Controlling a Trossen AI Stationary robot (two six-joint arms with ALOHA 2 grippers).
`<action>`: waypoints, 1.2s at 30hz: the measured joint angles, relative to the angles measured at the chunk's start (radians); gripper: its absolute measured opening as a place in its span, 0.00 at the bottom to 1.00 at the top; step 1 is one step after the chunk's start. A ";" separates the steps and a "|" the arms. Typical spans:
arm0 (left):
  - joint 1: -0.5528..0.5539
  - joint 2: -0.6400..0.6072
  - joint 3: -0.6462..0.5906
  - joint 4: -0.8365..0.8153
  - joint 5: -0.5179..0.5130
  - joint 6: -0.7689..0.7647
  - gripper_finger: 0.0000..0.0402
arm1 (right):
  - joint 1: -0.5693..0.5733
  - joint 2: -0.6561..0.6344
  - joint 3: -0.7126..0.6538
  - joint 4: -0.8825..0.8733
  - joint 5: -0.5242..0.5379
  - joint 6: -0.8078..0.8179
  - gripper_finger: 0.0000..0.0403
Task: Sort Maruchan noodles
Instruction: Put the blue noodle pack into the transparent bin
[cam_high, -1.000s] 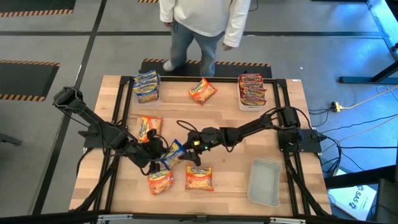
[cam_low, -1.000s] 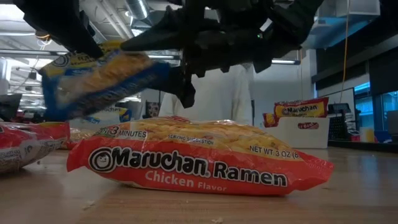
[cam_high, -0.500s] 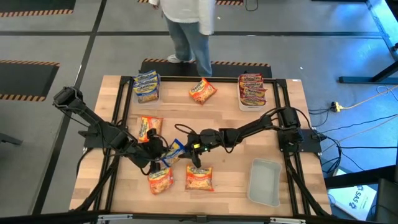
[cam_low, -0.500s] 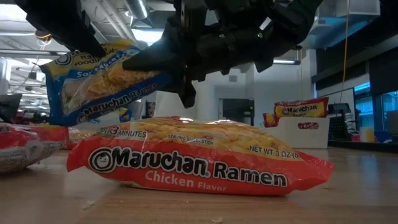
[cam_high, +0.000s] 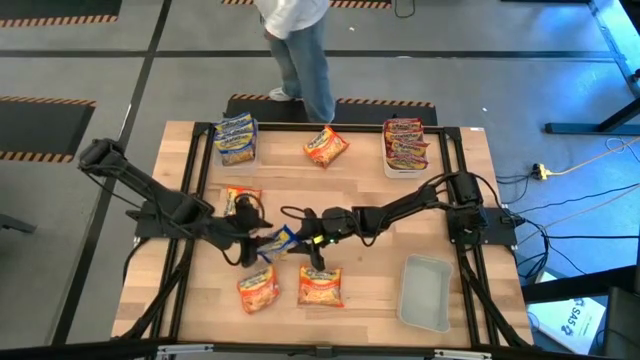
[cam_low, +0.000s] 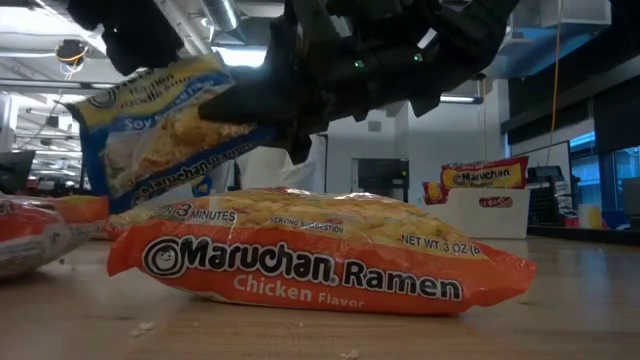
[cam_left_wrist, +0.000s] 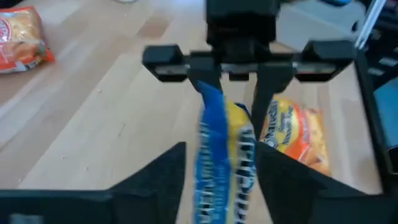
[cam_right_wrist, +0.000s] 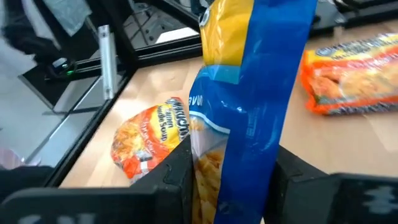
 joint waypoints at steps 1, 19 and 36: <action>0.003 -0.014 0.000 -0.003 0.004 0.000 0.49 | 0.000 0.000 0.000 0.005 -0.008 -0.011 0.25; 0.095 0.044 0.000 -0.047 0.287 -0.017 0.65 | -0.001 -0.001 0.047 0.051 -0.044 -0.125 0.25; 0.140 0.059 0.000 -0.041 0.407 0.006 0.37 | -0.002 -0.001 0.055 0.043 -0.037 -0.129 0.29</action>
